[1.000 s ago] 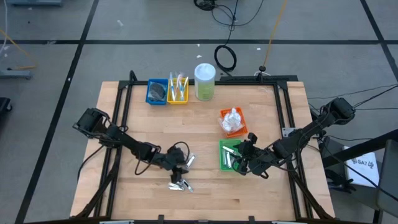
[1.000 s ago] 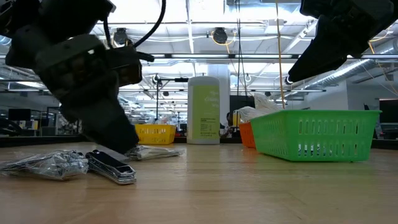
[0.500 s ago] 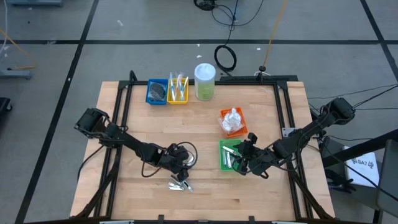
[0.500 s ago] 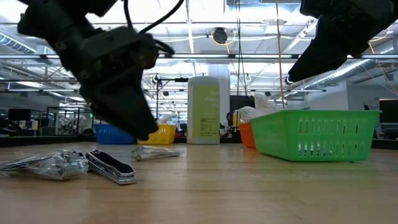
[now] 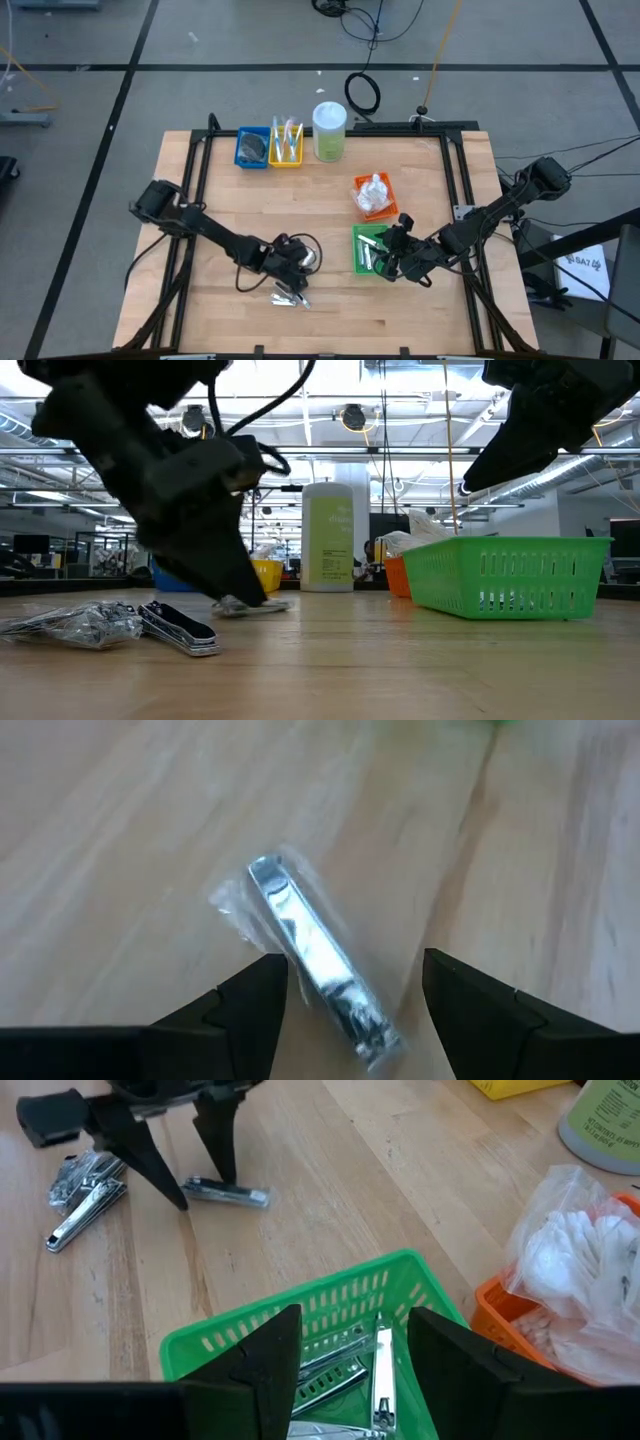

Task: Pick & Place Travel size toiletries
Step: Put the nail cutter into the green bin

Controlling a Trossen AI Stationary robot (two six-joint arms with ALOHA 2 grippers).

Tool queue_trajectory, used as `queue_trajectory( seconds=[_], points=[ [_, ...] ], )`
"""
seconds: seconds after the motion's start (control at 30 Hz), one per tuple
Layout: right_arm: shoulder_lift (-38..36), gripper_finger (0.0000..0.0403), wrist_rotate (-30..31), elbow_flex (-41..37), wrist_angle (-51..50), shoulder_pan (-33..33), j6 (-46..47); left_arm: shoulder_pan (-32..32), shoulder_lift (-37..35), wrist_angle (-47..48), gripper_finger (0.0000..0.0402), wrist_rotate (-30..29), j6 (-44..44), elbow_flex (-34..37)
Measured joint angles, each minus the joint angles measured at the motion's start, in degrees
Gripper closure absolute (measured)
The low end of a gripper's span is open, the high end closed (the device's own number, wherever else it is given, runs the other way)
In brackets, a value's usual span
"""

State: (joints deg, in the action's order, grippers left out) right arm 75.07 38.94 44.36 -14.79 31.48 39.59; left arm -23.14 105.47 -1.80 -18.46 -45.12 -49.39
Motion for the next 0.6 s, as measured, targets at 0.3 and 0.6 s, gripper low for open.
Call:
queue_trajectory(
  seconds=[0.3, 0.6],
  points=[
    [0.0, 0.0230, 0.0, 0.0, 0.0, 0.0, 0.1, 0.3, 1.4, 6.6, 0.0167, -0.5, 1.5, -0.2],
    [0.0, 0.0233, 0.0, 0.0, 0.0, 0.0, 0.1, 0.2, 1.6, 6.2, 0.0167, -3.9, 15.8, 0.0]
  ],
)
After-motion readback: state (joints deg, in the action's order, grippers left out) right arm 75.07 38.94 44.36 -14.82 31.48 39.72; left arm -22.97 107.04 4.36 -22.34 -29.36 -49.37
